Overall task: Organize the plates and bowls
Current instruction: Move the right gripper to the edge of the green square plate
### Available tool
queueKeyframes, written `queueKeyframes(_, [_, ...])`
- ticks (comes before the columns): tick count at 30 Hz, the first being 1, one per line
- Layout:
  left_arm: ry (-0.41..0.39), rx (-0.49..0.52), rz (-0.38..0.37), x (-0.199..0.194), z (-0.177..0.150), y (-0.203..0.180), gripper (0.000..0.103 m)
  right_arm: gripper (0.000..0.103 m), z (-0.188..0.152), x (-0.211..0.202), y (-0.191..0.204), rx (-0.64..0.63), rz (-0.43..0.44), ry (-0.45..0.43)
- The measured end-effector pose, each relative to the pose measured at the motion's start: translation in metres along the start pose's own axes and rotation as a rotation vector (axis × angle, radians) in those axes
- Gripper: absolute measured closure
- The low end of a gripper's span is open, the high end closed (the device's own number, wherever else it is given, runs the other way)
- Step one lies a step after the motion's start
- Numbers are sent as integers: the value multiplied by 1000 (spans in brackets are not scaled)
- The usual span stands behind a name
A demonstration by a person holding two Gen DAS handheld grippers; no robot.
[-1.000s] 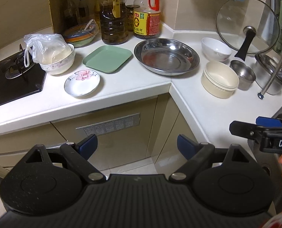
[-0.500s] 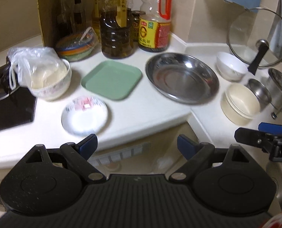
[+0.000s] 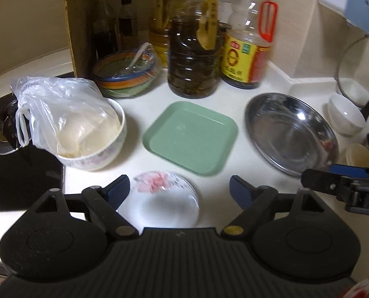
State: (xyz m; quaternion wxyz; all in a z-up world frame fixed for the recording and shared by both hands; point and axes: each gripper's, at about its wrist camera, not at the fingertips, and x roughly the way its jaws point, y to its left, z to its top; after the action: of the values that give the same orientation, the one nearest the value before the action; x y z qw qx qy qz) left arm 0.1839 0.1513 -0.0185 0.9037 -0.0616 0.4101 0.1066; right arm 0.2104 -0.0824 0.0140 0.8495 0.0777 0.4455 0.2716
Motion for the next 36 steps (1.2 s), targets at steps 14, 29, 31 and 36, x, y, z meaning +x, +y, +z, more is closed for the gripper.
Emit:
queueKeyframes(14, [51,-19,1,58,27,34,38,52,25,80,23,69,3,67])
queueKeyframes(29, [119,-39,-1,98,39,36,69,60,33,123,30,123,-70,102])
queueKeyframes(31, [129,-41,0,103,41,35,71,61,33,128,33,117,-82,103])
queueKeyframes(36, [157,-45,17,112,43,34,74,63,32,138,38,107,-117,101])
